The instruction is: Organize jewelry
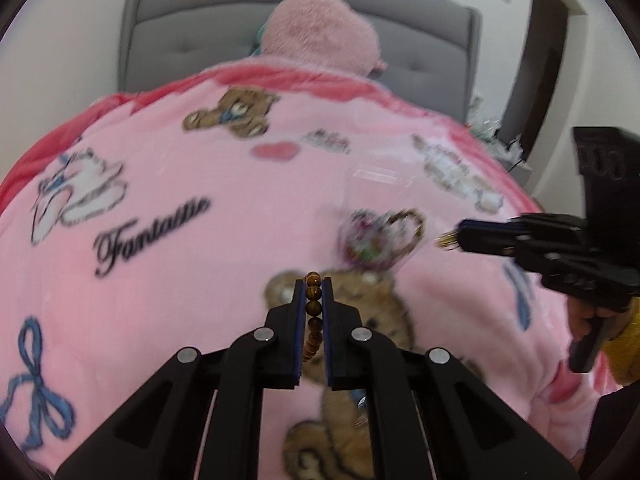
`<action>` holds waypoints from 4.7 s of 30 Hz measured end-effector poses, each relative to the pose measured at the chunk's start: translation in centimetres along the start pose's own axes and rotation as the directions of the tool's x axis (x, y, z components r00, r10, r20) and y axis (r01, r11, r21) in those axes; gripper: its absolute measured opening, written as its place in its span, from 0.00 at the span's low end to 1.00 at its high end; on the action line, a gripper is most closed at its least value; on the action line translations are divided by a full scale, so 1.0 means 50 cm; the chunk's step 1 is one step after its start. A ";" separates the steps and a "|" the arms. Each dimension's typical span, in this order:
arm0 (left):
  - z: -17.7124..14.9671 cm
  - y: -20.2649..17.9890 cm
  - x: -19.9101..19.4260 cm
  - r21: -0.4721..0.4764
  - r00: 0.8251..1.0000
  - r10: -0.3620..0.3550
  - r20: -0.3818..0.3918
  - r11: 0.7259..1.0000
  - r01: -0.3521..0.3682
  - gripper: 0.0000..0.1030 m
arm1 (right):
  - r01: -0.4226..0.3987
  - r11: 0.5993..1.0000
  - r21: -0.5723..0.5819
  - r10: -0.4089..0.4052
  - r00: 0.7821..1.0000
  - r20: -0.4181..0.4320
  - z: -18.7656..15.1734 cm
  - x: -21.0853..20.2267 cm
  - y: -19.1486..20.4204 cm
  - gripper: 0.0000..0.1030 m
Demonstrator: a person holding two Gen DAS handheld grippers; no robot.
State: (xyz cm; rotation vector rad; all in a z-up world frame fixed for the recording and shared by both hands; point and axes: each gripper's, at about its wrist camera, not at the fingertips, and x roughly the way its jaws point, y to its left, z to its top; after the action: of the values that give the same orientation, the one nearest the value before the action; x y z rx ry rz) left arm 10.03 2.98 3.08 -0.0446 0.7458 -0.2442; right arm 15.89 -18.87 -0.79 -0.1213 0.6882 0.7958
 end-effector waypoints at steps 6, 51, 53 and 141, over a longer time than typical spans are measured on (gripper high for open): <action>0.060 -0.038 -0.013 0.063 0.995 -0.057 0.076 0.997 0.052 0.07 | 0.055 0.998 0.019 -0.056 0.997 0.044 0.033 -0.009 -0.028 0.08; 0.119 -0.028 0.234 -0.071 0.975 -0.215 -0.055 0.975 0.211 0.10 | 0.187 0.981 -0.048 -0.191 0.977 -0.093 0.037 0.121 -0.086 0.09; 0.120 -0.027 0.231 -0.076 0.974 -0.218 -0.054 0.974 0.214 0.19 | 0.186 0.982 -0.041 -0.189 0.978 -0.083 0.037 0.115 -0.085 0.09; -0.183 -0.045 0.057 0.235 0.958 -0.112 -0.266 0.956 0.177 0.08 | -0.439 0.898 -0.001 0.398 0.816 -0.420 -0.105 0.211 0.066 0.05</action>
State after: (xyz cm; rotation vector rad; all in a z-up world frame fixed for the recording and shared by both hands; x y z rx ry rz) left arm 5.43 0.56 -5.27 0.1812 0.9581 -0.4932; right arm 16.08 -11.87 -10.84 -0.2363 1.0993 1.2527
